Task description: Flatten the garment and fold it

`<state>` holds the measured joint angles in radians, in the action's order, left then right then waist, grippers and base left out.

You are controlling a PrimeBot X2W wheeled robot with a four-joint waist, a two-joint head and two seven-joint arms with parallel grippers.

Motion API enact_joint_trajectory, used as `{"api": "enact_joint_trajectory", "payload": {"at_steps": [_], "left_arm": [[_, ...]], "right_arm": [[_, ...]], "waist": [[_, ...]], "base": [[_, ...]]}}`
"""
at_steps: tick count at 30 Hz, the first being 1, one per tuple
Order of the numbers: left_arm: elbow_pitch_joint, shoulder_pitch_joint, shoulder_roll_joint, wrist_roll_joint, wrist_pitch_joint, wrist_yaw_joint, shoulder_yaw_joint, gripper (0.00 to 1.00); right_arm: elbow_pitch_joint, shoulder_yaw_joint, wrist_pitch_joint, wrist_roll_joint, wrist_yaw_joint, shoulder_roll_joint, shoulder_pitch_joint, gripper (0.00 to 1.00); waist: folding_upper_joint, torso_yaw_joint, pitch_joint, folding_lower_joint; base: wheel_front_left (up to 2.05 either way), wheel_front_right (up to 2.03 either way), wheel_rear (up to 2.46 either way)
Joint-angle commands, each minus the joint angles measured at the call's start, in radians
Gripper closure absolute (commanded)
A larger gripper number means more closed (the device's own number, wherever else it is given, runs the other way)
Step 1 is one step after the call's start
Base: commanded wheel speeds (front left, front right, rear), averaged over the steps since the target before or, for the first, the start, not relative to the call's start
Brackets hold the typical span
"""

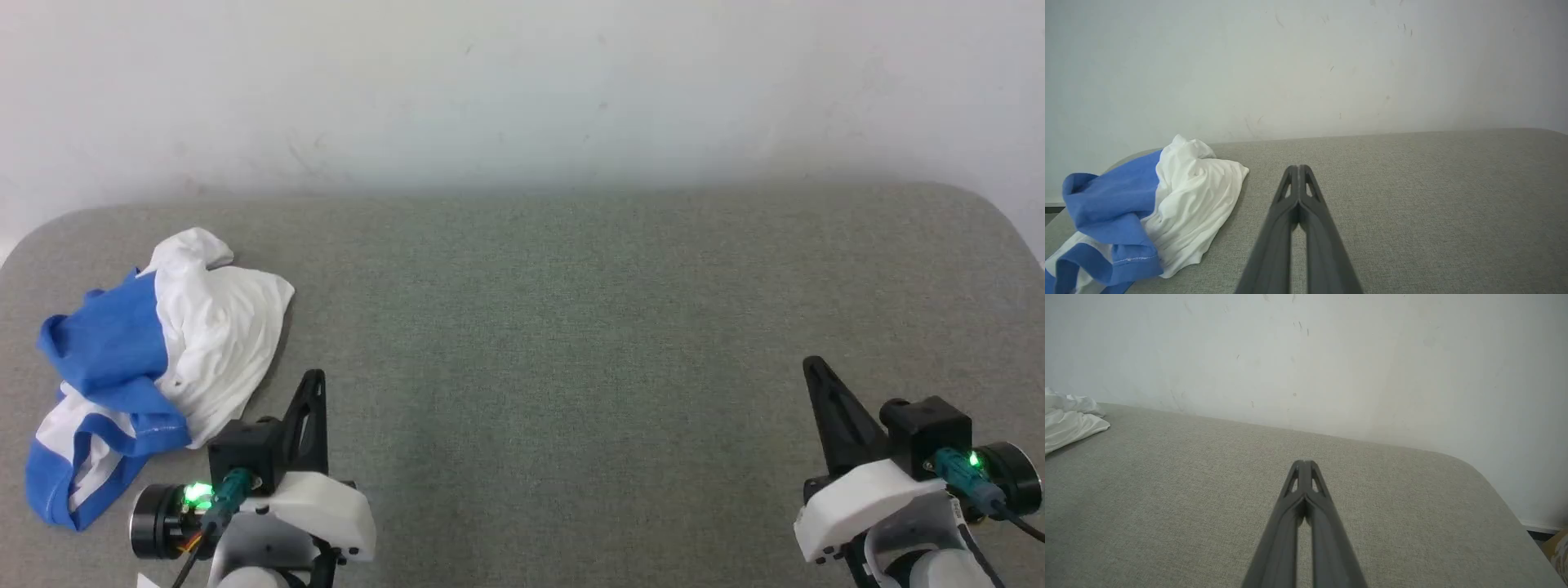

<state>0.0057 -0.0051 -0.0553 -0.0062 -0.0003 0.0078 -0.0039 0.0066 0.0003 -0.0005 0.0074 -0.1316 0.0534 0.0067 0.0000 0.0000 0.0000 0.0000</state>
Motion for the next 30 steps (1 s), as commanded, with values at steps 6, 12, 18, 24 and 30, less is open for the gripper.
{"api": "enact_joint_trajectory", "payload": {"at_steps": [6, 12, 18, 24, 30], "left_arm": [[-0.006, 0.005, 0.005, 0.006, 0.000, -0.008, 0.004, 1.00], [-0.006, 0.005, 0.005, 0.006, 0.000, -0.008, 0.004, 1.00], [-0.006, 0.005, 0.005, 0.006, 0.000, -0.008, 0.004, 1.00], [-0.006, 0.005, 0.005, 0.006, 0.000, -0.008, 0.004, 1.00], [0.001, 0.000, 0.000, -0.001, 0.000, 0.001, -0.001, 0.00]], "right_arm": [[-0.007, 0.000, 0.000, -0.007, 0.001, -0.003, -0.007, 1.00], [-0.007, 0.000, 0.000, -0.007, 0.001, -0.003, -0.007, 1.00], [-0.007, 0.000, 0.000, -0.007, 0.001, -0.003, -0.007, 1.00], [-0.007, 0.000, 0.000, -0.007, 0.001, -0.003, -0.007, 1.00], [0.002, 0.000, -0.001, 0.001, 0.000, 0.001, 0.000, 0.00]], "waist": [[0.0000, 0.000, 0.000, 0.0000], [0.0000, 0.000, 0.000, 0.0000], [0.0000, 0.000, 0.000, 0.0000], [0.0000, 0.000, 0.000, 0.0000], [0.0000, 0.000, 0.000, 0.0000]], "base": [[0.00, 0.00, 0.00], [0.00, 0.00, 0.00], [0.00, 0.00, 0.00], [0.00, 0.00, 0.00], [0.00, 0.00, 0.00]]}}
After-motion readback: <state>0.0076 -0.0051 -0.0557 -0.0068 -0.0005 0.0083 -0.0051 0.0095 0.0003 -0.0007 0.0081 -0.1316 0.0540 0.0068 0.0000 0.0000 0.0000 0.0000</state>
